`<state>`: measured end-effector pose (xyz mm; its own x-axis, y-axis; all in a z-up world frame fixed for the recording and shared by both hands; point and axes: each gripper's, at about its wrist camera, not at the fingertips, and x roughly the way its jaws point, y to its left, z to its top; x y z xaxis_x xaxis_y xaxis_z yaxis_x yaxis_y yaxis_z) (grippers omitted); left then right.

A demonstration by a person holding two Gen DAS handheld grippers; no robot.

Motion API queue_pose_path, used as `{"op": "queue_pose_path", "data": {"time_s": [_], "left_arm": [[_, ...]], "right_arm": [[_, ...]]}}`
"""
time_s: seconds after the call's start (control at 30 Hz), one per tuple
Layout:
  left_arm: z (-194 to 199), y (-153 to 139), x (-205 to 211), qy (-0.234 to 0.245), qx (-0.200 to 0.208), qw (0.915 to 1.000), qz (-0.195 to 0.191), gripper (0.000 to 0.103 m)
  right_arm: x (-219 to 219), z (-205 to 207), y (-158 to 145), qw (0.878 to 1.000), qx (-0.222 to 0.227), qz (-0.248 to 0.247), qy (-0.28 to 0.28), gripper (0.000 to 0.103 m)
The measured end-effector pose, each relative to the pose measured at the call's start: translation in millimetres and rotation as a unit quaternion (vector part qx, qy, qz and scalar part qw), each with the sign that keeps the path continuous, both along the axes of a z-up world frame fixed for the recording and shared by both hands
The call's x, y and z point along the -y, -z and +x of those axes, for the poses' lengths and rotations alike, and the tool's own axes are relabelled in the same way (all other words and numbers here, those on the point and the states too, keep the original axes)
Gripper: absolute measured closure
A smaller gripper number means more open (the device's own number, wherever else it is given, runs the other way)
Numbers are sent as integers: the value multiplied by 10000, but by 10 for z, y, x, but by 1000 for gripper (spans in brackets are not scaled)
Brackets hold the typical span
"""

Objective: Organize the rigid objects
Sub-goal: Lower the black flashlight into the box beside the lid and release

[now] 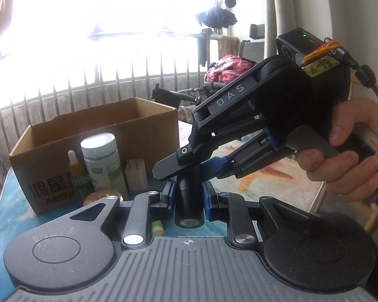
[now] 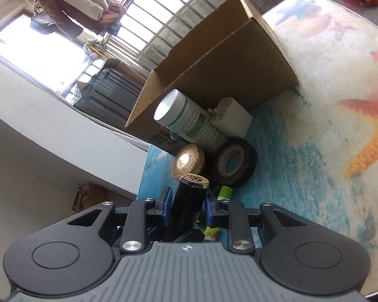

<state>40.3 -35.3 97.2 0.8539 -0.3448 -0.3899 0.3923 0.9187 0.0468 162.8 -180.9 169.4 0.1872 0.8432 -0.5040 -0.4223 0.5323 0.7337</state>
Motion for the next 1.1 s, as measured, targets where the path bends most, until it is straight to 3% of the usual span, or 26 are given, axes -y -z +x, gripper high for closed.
{"op": "queue_pose_path", "data": {"time_s": [0.23,0.37,0.5,0.63,0.77,1.03,1.1], "left_arm": [[513,-806,-289,-82,284,9992,282,82],[963,-1169,-492,-104,78,9987,502,82],[1462,-1309,-765,-149,-238,9973,672,82],[2023,-1157,-1084,-281,-890,9940,566,82],[2508,-825,-1254,-217,-1435,9854,894,82],[3128,-376,-1460,-400,-2705,9594,690,82],[3195,-322,-1473,-461,-2927,9532,607,82]], "right_arm": [[-490,398,-865,9958,822,138,-372,74],[-898,750,-1217,9896,1285,-15,-641,73],[-1373,1146,-1316,9864,1410,-312,-784,73],[-1883,1591,-1087,9847,1301,-757,-872,73],[-2208,1979,-636,9877,884,-1033,-776,73],[-2535,2332,6,9809,576,-1671,-811,72],[-2615,2370,92,9772,486,-1873,-873,65]]}}
